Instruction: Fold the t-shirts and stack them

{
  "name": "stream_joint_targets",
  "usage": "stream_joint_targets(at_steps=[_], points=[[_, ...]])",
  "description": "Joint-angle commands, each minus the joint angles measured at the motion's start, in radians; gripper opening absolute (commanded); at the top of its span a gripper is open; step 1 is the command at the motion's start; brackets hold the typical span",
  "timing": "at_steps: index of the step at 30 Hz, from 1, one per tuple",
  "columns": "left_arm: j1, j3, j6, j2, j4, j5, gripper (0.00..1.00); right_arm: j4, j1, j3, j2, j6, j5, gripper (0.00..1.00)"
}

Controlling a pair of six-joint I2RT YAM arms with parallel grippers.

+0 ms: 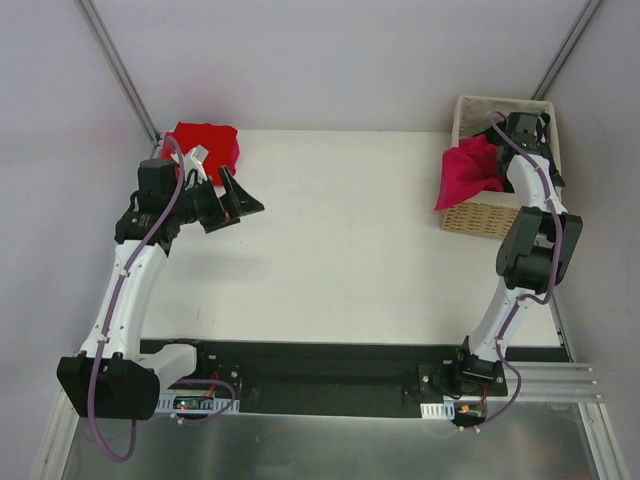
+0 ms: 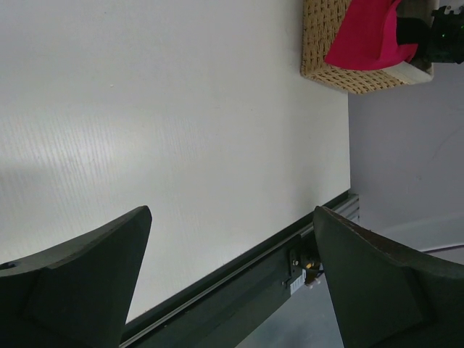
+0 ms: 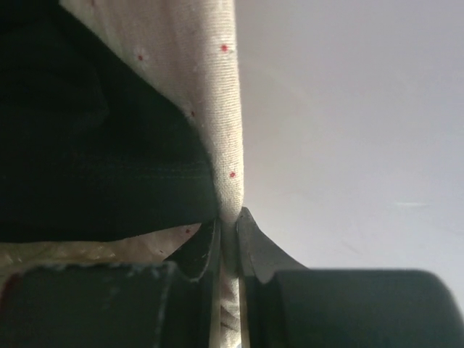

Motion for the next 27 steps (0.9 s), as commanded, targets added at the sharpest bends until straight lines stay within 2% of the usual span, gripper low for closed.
stream_joint_targets(at_steps=[1, 3, 7, 11, 16, 27], points=[[-0.006, 0.030, -0.004, -0.012, 0.004, 0.036, 0.94, 0.299, -0.012, 0.040, -0.033, -0.130, 0.269, 0.10], [-0.006, 0.027, -0.009, -0.010, 0.003, 0.040, 0.94, 0.365, -0.013, 0.072, -0.038, -0.133, 0.246, 0.13], [-0.006, 0.029, -0.019, -0.004, 0.004, 0.055, 0.93, 0.388, -0.010, 0.125, -0.004, -0.106, 0.110, 0.15], [-0.006, 0.036, -0.026, -0.006, 0.004, 0.057, 0.92, 0.371, -0.005, 0.130, 0.050, -0.109, 0.170, 0.16], [-0.006, 0.041, -0.039, -0.009, 0.004, 0.052, 0.91, 0.359, 0.002, 0.036, 0.056, -0.107, 0.156, 0.16], [-0.008, 0.035, -0.043, -0.012, 0.001, 0.071, 0.91, 0.284, 0.001, 0.112, 0.140, -0.043, 0.114, 0.17]])
